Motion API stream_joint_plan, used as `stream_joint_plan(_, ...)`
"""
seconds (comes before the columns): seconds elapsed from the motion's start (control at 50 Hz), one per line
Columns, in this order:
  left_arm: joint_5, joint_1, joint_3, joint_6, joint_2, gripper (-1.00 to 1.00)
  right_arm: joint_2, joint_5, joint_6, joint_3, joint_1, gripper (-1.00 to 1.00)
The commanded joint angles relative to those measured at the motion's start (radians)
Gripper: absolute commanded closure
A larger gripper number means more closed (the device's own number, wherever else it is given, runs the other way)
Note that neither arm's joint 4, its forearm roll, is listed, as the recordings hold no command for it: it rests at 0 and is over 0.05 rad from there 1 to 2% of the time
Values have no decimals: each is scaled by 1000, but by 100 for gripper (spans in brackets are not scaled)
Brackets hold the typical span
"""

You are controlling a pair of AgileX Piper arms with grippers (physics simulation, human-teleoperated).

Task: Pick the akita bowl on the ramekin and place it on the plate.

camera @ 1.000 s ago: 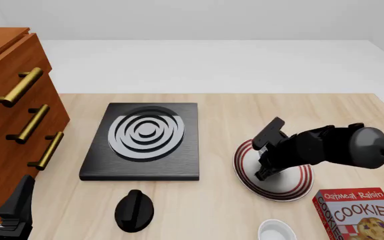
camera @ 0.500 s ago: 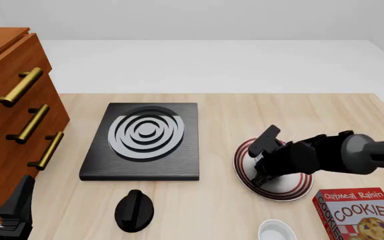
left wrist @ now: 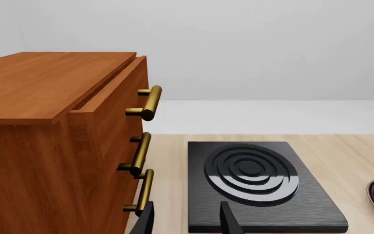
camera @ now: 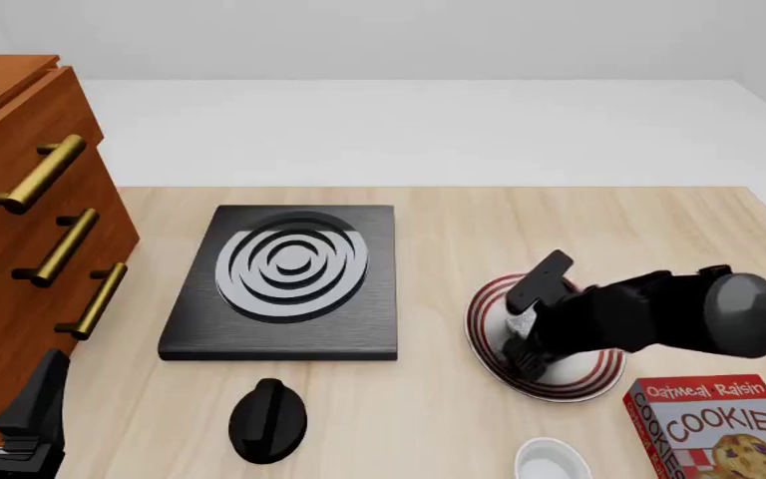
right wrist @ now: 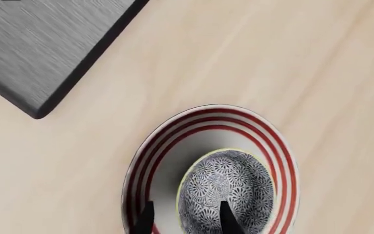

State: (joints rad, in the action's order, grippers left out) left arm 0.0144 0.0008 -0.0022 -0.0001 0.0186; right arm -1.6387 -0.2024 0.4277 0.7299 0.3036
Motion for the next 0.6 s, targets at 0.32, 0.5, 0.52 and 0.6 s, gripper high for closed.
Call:
stream_joint_plan(0.32, 0, 0, 0, 0, 0, -100, 189, -121, -10, -7, 5, -100)
stream_joint_plan(0.5, 0, 0, 0, 0, 0, -100, 251, -134, -33, -18, 20, -100)
stream_joint_plan(0.52, 0, 0, 0, 0, 0, -100, 254, -129, -26, -28, 20, -100)
stream_joint_plan(0.6, 0, 0, 0, 0, 0, -100, 269, -129, -30, -43, 28, -100)
